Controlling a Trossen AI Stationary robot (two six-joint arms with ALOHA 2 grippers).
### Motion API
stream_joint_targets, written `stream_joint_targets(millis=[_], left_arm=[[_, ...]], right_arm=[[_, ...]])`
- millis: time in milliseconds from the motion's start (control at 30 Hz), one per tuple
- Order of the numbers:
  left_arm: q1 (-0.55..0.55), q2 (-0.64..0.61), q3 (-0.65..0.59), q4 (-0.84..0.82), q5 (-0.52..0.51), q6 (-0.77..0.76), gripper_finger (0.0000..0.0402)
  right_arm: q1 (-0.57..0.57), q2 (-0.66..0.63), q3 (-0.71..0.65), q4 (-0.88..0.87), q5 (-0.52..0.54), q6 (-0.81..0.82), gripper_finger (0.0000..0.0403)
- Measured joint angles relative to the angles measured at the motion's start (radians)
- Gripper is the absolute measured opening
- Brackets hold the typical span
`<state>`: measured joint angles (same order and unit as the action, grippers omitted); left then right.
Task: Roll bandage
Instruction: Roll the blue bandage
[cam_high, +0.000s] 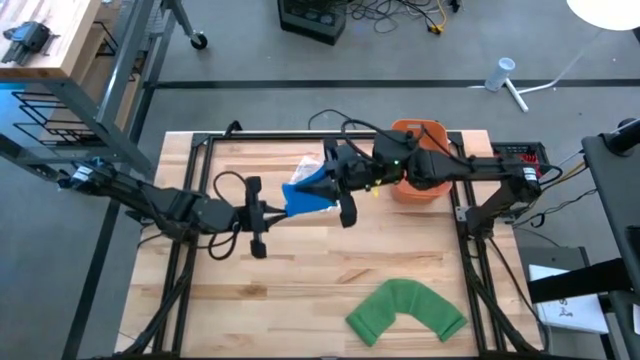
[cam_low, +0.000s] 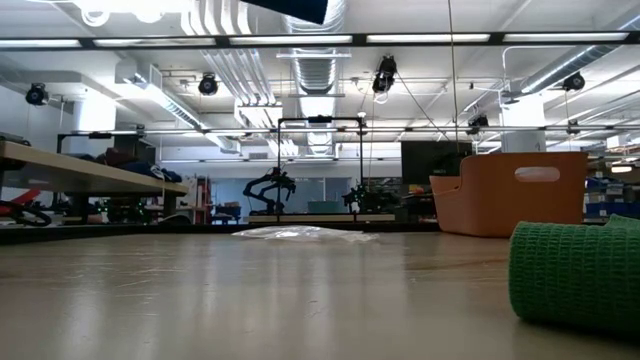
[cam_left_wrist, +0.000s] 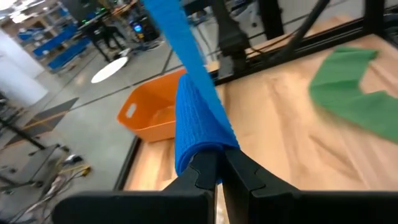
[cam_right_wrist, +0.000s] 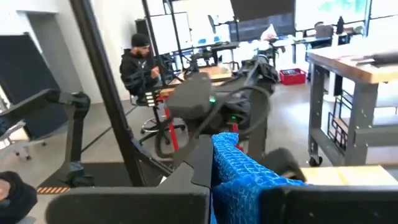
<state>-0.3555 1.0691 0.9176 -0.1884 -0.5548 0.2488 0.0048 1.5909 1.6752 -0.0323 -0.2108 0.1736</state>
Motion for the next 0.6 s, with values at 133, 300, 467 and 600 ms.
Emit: stream_joint_targets(millis=[133, 300, 467, 600], left_arm=[[-0.037, 0.000, 0.000, 0.002, 0.002, -0.007, 0.0000], [-0.049, 0.008, 0.000, 0.030, 0.004, -0.013, 0.0000], [-0.052, 0.026, 0.000, 0.042, 0.038, -0.024, 0.0000], [-0.060, 0.043, 0.000, 0.088, 0.071, -0.017, 0.0000]], right_arm=[[-0.025, 0.000, -0.001, -0.028, 0.015, 0.058, 0.0000], [-0.038, 0.000, -0.002, -0.038, 0.040, 0.064, 0.0000], [-0.038, 0.000, -0.003, -0.046, 0.105, 0.063, 0.0000], [-0.038, 0.000, -0.006, -0.080, 0.165, 0.061, 0.0000]])
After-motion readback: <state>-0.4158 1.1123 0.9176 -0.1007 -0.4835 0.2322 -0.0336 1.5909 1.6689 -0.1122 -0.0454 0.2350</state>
